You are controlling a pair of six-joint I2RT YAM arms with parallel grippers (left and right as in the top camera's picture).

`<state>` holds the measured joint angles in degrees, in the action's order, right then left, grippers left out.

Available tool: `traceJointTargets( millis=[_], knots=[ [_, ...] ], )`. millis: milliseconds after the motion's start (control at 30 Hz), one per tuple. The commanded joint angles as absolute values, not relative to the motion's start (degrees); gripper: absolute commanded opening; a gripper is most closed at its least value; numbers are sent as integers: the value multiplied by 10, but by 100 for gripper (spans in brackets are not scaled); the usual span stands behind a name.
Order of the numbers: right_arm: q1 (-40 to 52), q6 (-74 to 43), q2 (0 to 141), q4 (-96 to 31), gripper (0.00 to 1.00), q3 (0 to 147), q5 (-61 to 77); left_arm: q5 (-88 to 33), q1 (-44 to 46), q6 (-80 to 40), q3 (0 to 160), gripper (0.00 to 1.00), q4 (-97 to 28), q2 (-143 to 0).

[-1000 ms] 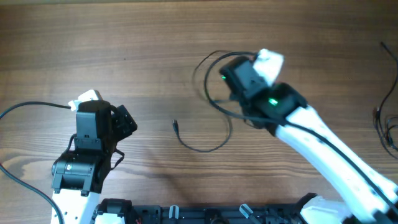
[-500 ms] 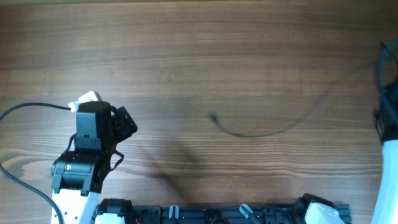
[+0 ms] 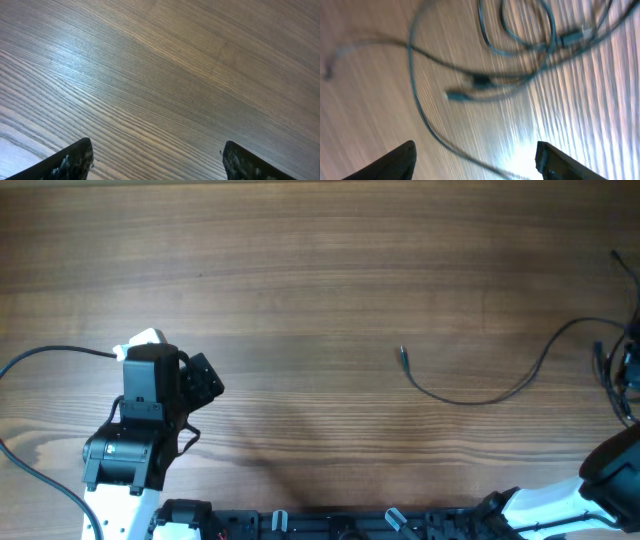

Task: Untangle cables
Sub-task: 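Drag the last cable rightward off the table with the right gripper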

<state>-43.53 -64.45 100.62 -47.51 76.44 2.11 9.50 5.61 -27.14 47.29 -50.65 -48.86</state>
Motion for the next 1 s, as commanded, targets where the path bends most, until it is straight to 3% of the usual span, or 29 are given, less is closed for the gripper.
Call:
traceJointTargets(
  millis=[0,200,367,533,767,967],
  knots=[
    [-390,-632,1015,-519,80,764,72,90,53,-273,472,85,-507,-488],
    [-224,-617,1035,-497,100,744,-4,87,53,-272,472,88,-500,-488],
    [-194,-706,1046,-503,100,712,-40,83,53,-272,472,89,-500,-488],
    [-194,-643,1046,-451,100,666,-54,70,53,-272,472,89,-500,-488],
    [-194,-629,1046,-567,100,635,-103,70,53,-272,472,89,-502,-488],
    [-194,-629,1046,-473,100,565,-103,70,53,-272,472,89,-507,-488]
  ],
)
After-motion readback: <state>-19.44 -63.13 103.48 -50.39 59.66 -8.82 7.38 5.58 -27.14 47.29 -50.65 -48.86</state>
